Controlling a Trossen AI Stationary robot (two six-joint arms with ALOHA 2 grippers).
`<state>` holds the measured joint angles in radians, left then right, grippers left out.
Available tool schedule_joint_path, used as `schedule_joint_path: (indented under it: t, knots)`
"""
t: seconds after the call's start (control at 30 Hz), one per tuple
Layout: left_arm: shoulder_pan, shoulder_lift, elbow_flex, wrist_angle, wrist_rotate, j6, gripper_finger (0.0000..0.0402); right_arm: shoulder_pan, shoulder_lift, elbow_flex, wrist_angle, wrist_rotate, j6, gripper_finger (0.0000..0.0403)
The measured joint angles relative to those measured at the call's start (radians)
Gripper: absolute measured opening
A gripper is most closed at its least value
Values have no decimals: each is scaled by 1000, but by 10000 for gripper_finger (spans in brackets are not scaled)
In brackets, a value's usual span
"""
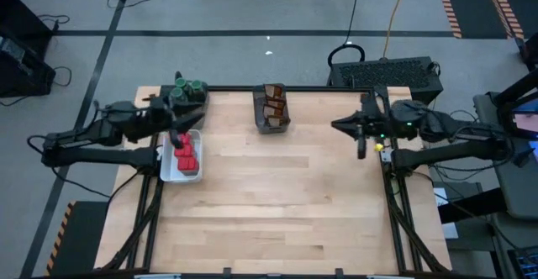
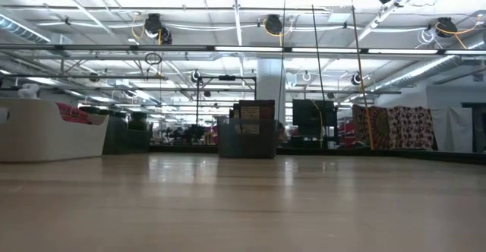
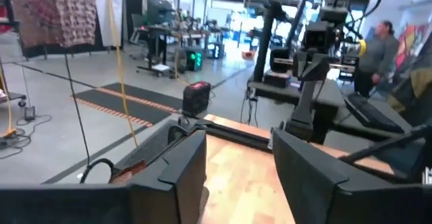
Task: Sort spices by type
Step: Return to Home Position
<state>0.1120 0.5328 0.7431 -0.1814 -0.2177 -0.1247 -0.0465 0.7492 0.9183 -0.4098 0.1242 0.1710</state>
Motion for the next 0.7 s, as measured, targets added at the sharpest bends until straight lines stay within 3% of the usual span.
schedule_joint_path:
  t: [0.37, 0.7]
  knots:
    - [0, -247, -141, -68, -33, -60, 117, 0, -292, -303, 149, 5, 131, 1]
    - [0, -453, -297, -145, -74, -167, 67, 0, -359, -593, 394, 4, 284, 0]
